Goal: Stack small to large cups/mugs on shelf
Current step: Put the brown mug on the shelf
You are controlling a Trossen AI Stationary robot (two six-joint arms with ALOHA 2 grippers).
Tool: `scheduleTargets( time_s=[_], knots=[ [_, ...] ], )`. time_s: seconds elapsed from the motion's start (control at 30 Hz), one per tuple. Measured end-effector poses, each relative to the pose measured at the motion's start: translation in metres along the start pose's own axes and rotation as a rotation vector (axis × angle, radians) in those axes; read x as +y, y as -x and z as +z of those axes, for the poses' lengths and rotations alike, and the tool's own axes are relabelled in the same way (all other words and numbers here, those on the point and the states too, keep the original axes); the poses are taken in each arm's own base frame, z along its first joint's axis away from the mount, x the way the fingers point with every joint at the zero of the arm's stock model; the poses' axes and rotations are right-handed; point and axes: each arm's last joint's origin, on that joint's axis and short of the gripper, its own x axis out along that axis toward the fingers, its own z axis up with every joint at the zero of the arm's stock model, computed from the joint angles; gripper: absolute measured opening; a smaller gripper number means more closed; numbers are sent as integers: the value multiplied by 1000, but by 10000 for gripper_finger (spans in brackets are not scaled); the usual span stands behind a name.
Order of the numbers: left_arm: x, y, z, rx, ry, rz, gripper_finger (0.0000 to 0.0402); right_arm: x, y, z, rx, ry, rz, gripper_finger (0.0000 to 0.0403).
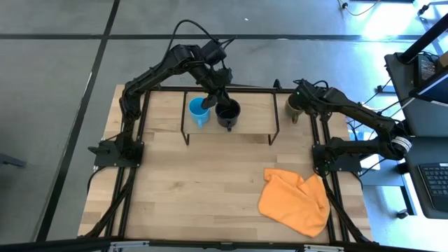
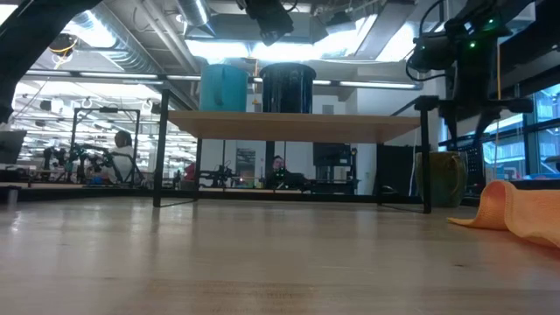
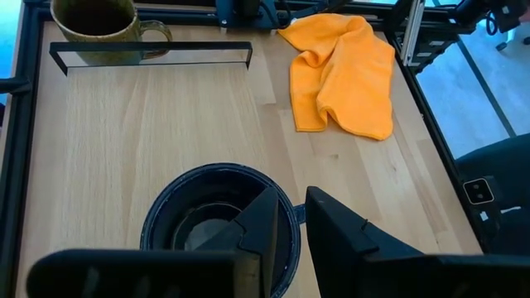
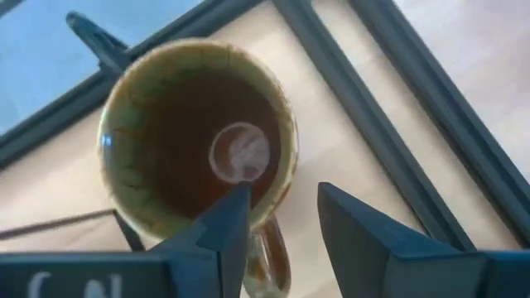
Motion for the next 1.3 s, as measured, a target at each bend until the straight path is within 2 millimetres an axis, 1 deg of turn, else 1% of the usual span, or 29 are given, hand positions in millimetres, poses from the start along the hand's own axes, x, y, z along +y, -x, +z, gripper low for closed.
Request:
scheduleTargets(
  time_s=[0.13, 0.23, 0.37, 0.63, 0.93, 1.13, 1.23, 1.3],
  knots=[
    [0, 0, 0, 1, 0, 0, 61, -3, -3, -1, -17, -40, -23, 145],
    [0, 0, 0, 1, 1, 0, 61, -5, -9, -5, -6, -42, -25, 145],
    [0, 0, 0, 1, 0, -1, 61, -7, -16, -8, -6, -88, -25, 145],
    [0, 0, 0, 1, 1, -1, 61, -4, -17, -7, -34, -92, -11, 145],
    [0, 0, 0, 3, 2, -1, 61, -3, -40, -16, 8, -94, -14, 145],
    [0, 0, -1, 8, 5, -3, 61, -2, -42, -16, -13, -96, -1, 145],
    [0, 0, -1, 8, 5, -3, 61, -2, -41, -16, -23, -70, 6, 136],
    [0, 0, -1, 8, 5, -3, 61, -1, -41, -16, -24, -54, 7, 119]
  ],
)
